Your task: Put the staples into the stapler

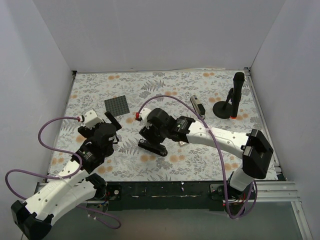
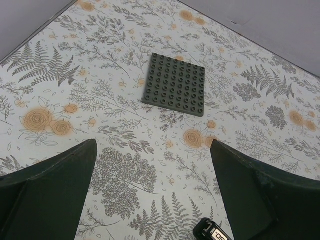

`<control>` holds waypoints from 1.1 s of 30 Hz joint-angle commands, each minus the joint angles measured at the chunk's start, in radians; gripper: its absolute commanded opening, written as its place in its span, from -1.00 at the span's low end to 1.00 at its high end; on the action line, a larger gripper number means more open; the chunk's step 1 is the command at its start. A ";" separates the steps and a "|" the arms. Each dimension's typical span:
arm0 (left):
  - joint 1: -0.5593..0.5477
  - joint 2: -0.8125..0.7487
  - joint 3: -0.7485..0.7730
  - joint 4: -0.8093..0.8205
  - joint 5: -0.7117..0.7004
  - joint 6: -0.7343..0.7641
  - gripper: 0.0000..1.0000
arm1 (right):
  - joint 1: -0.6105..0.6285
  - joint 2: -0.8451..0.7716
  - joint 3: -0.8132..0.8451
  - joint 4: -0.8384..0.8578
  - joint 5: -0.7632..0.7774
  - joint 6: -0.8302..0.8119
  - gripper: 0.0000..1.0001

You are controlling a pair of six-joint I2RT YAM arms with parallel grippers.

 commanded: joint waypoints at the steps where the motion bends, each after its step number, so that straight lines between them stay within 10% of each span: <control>1: 0.006 -0.026 -0.001 0.003 -0.040 -0.004 0.96 | -0.046 0.066 0.085 -0.111 -0.047 -0.113 0.37; 12: 0.006 -0.051 -0.004 0.004 -0.038 -0.008 0.96 | -0.070 0.212 0.121 -0.128 -0.169 -0.165 0.33; 20: 0.006 -0.055 -0.005 0.003 -0.037 -0.005 0.96 | -0.127 0.250 0.110 -0.095 -0.164 -0.156 -0.29; 33: 0.006 -0.055 -0.008 0.007 -0.033 -0.001 0.96 | -0.506 0.262 0.098 0.007 -0.018 -0.078 -0.48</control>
